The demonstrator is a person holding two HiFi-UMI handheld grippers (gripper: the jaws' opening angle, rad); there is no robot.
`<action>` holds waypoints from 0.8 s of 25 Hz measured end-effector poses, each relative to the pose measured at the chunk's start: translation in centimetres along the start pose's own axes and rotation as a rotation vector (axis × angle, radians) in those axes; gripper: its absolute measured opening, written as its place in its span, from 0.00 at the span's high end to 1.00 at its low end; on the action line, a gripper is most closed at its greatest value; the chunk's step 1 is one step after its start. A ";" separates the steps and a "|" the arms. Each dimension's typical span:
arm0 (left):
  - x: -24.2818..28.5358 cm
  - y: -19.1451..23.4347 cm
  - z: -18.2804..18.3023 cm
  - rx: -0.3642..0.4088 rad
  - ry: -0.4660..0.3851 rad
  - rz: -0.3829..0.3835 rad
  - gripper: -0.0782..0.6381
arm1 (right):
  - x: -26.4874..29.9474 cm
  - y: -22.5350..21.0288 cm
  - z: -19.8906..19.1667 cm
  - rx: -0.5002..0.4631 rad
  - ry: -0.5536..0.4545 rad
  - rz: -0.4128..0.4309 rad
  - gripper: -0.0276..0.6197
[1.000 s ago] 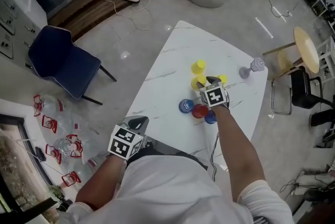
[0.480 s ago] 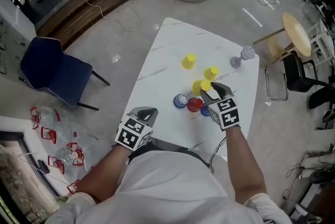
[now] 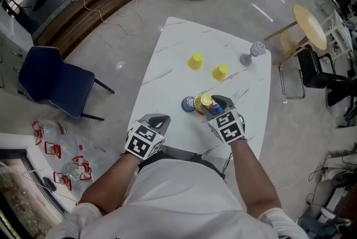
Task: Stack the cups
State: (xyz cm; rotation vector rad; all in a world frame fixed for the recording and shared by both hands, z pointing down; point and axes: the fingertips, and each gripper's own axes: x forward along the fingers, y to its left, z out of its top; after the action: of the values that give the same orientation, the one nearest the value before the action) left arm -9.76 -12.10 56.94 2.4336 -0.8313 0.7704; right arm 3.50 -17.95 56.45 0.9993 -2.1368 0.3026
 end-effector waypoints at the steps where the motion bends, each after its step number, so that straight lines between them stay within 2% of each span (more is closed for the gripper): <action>1: 0.0 -0.1 -0.1 -0.001 0.003 0.000 0.88 | 0.2 0.0 0.0 -0.003 0.000 -0.002 0.63; 6: 0.1 -0.1 -0.7 -0.007 0.011 0.003 0.88 | -0.2 0.4 0.7 0.013 -0.034 0.021 0.56; 11: 0.1 0.3 -0.4 -0.026 0.012 0.024 0.88 | -2.4 -4.0 1.0 0.135 -0.136 -0.024 0.61; 15: 0.0 0.4 -0.3 -0.043 0.007 0.052 0.88 | -0.4 -10.2 -1.2 0.144 -0.079 -0.112 0.65; 20: -1.1 0.4 -0.9 -0.082 0.004 0.110 0.88 | 4.3 -16.2 -3.0 0.133 -0.007 -0.166 0.63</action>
State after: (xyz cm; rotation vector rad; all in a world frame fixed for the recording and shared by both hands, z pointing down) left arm -11.09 -11.46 56.98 2.3296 -0.9822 0.7653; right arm 15.22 -29.72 60.06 1.2479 -2.0453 0.3634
